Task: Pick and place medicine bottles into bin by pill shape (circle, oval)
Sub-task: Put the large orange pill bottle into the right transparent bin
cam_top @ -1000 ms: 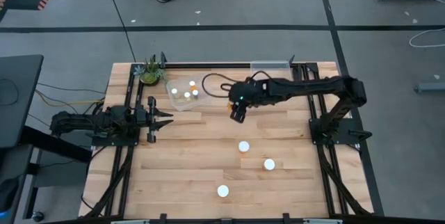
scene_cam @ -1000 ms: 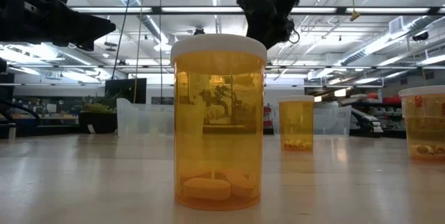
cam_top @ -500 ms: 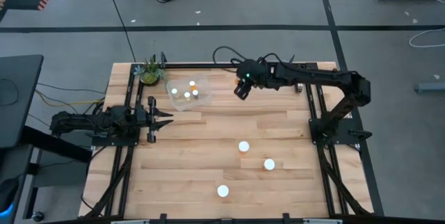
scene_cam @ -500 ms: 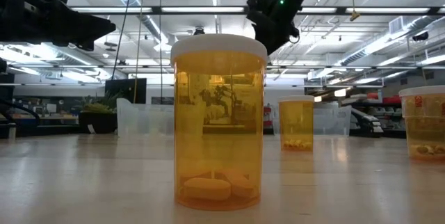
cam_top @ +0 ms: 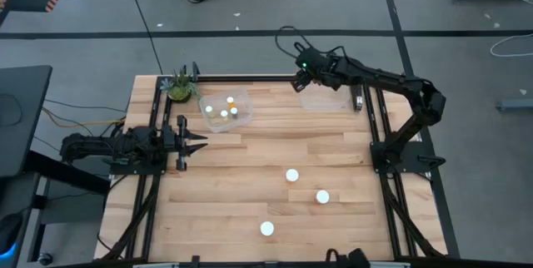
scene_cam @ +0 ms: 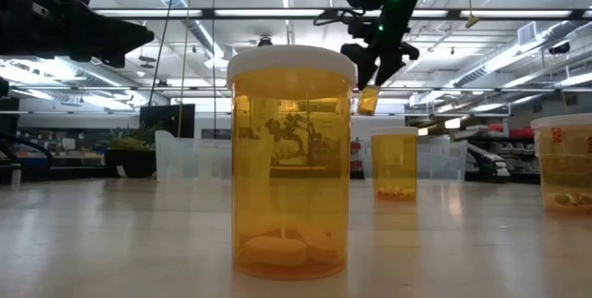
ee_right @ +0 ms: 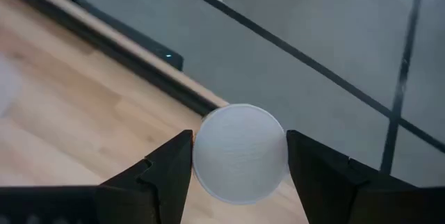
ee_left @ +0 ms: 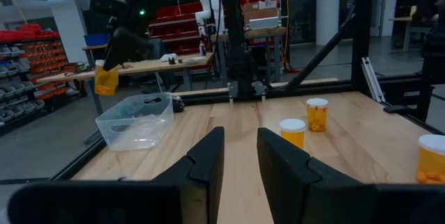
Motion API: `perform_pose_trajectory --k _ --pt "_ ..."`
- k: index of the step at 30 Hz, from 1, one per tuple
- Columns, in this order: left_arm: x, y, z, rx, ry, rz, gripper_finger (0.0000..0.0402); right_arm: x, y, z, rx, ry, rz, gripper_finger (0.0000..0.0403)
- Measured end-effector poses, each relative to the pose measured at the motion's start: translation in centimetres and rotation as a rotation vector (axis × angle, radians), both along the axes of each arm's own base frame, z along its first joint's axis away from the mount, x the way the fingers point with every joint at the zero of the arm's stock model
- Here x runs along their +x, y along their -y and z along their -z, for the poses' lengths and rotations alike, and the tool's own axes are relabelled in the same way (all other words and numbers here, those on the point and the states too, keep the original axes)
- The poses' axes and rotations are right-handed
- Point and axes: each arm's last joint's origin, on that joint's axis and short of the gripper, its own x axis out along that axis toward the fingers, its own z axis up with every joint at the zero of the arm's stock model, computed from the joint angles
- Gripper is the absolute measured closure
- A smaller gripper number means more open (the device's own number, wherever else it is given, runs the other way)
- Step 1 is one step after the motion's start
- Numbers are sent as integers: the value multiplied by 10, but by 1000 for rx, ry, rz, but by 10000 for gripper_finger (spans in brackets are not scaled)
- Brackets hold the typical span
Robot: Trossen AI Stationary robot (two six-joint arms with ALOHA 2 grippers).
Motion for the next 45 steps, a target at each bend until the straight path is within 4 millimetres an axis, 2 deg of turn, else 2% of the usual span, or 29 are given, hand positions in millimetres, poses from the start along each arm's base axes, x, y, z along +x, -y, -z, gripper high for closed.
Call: perform_pose_trajectory --k 8,19,33,38,45 --pt "0 0 0 0 0 0 302 -13 14 8 46 13 92 175" --pt "0 0 0 0 0 0 307 -32 22 50 120 -69 157 175" --pt "0 0 0 0 0 0 307 -71 34 99 221 -147 288 175" --pt "0 0 0 0 0 0 305 -80 35 108 244 -161 311 175" --pt "0 0 0 0 0 0 302 -82 36 110 272 -137 321 175"
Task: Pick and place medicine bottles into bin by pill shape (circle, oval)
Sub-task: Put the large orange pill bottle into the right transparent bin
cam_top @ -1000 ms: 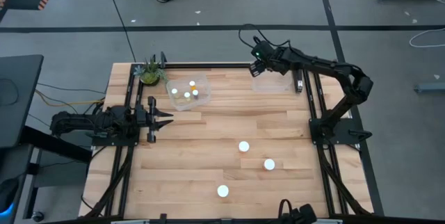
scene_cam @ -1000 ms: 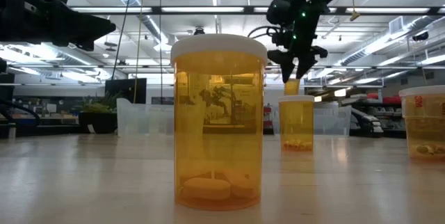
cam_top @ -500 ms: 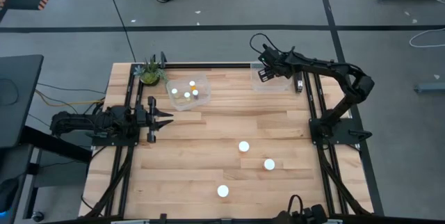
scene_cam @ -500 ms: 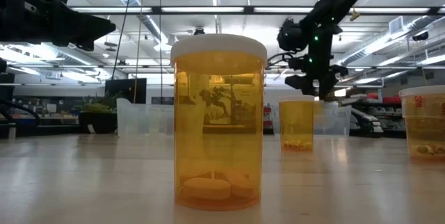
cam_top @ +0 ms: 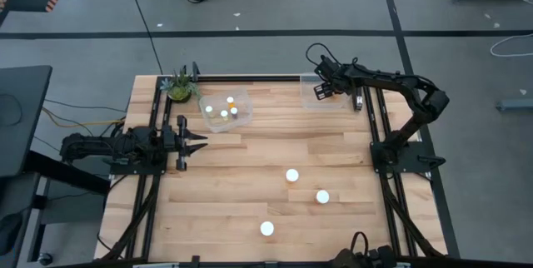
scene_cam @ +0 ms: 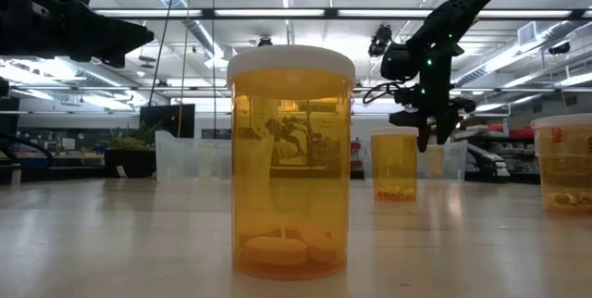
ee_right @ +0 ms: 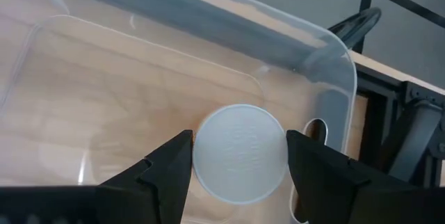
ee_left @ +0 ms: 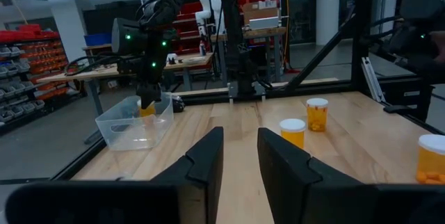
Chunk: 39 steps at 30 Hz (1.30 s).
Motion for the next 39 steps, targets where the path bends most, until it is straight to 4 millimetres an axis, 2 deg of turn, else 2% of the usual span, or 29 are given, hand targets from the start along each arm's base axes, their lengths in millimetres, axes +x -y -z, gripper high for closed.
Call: perform_pose_trajectory --k 13,18,22,30,39 --pt "0 0 0 0 0 0 302 0 0 -1 2 -11 -17 126" --pt "0 0 0 0 0 0 303 6 2 -15 -14 -7 -37 121" --pt "0 0 0 0 0 0 307 20 -1 -28 -43 20 -91 120" --pt "0 0 0 0 0 0 302 57 -29 -50 -63 77 -291 120" --pt "0 0 0 0 0 0 307 89 -76 -62 -78 102 -494 120"
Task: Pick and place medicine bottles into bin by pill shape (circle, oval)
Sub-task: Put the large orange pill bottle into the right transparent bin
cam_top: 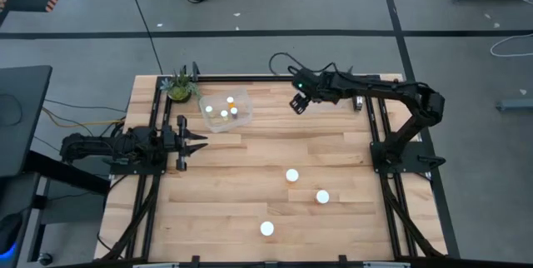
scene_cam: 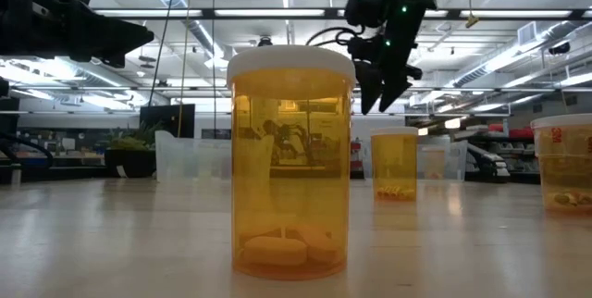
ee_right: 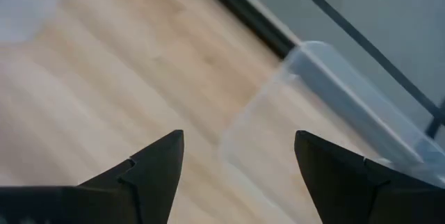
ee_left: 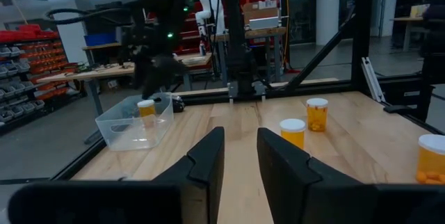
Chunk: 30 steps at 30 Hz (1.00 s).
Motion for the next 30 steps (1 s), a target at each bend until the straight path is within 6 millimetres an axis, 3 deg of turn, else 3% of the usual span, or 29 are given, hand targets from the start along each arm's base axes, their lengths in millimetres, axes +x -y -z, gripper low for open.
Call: perform_pose_trajectory --k 13,22,30 --pt "0 0 0 0 0 0 303 29 -105 1 102 35 -361 120" --pt "0 0 0 0 0 0 306 30 -178 -1 115 64 -563 120" --pt "0 0 0 0 0 0 302 29 -226 11 129 52 -660 120"
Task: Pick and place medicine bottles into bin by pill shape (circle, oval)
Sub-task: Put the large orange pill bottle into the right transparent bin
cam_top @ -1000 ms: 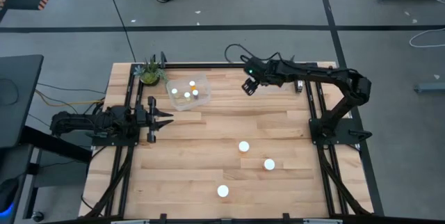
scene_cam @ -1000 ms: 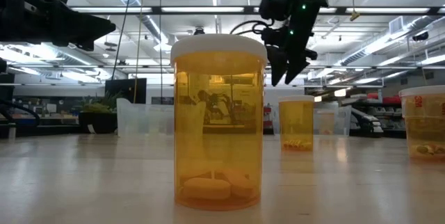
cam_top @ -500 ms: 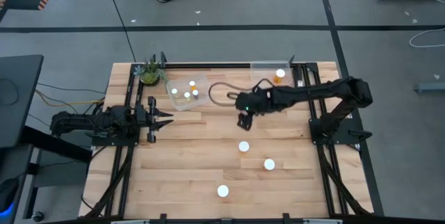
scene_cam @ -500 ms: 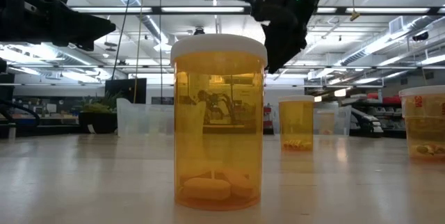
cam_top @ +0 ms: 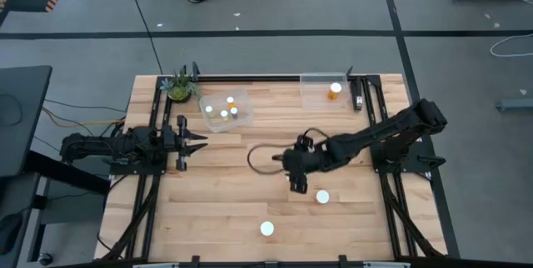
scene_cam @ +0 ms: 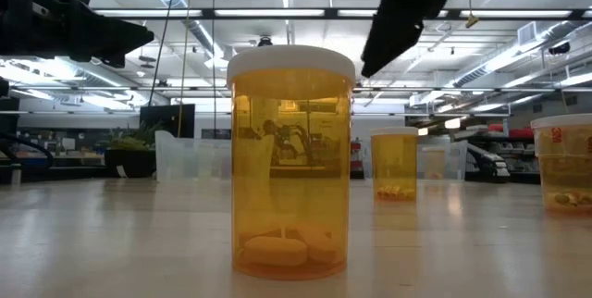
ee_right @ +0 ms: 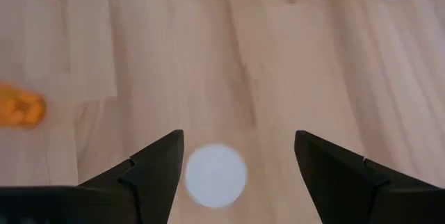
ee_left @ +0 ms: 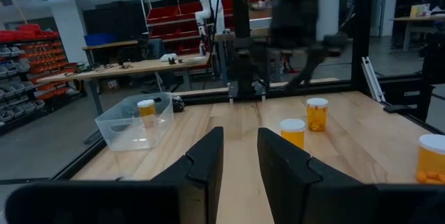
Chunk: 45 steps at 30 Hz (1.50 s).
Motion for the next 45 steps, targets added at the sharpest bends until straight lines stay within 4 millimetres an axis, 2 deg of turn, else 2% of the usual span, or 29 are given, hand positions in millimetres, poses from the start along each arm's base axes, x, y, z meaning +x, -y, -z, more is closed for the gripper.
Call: perform_pose_trajectory --k 6,13,26,33,45 --pt "0 0 0 0 -2 0 307 5 -21 21 -57 -28 -46 120" --pt "0 0 0 0 0 0 303 12 -21 39 -143 -77 -58 120" --pt "0 0 0 0 0 0 305 14 -10 42 -115 -98 -20 120" --pt "0 0 0 0 0 0 302 10 -9 53 -85 -98 -5 120" --pt "0 0 0 0 0 0 303 8 -8 50 -98 -101 -16 119"
